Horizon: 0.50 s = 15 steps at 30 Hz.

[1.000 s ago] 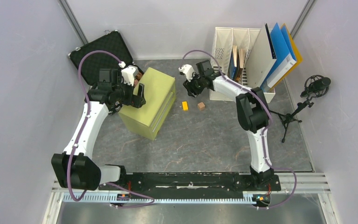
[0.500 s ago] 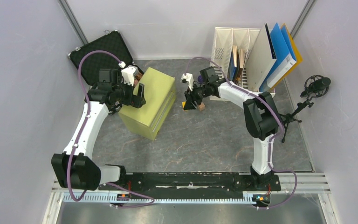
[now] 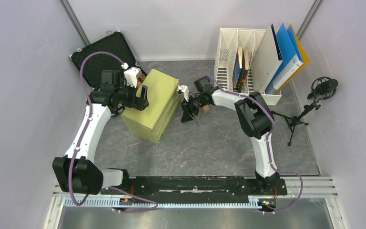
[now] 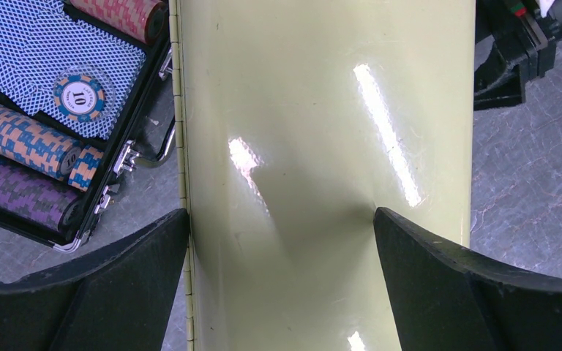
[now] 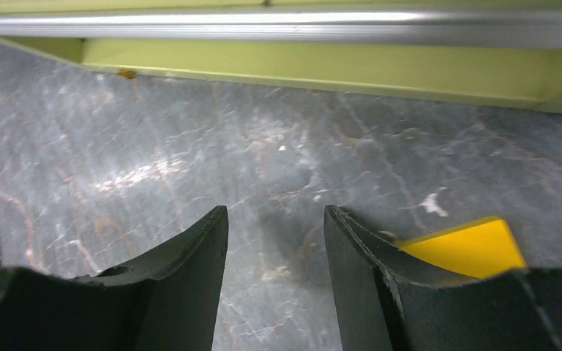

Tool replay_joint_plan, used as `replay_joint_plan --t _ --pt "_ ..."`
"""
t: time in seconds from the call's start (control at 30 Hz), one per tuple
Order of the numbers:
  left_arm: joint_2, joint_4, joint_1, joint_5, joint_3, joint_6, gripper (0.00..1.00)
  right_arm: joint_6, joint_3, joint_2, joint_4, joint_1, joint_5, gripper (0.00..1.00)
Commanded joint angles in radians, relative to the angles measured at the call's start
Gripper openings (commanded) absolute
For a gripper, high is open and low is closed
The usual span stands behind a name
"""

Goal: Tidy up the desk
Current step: Move the stationery to the corner of the board.

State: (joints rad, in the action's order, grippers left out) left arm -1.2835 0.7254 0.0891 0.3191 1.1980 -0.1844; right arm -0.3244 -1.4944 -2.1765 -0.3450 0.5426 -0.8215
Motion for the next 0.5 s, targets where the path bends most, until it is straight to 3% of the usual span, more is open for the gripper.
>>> replay_joint_plan --t 0.0,0.47 --pt "-0.009 0.007 0.022 0.069 0.000 0.024 1.00 -0.018 -0.069 -0.032 0.007 -0.008 0.112 0.57" --pt "0.004 0.003 0.023 0.072 -0.009 0.023 1.00 -0.053 -0.175 -0.024 -0.043 -0.110 0.480 0.58"
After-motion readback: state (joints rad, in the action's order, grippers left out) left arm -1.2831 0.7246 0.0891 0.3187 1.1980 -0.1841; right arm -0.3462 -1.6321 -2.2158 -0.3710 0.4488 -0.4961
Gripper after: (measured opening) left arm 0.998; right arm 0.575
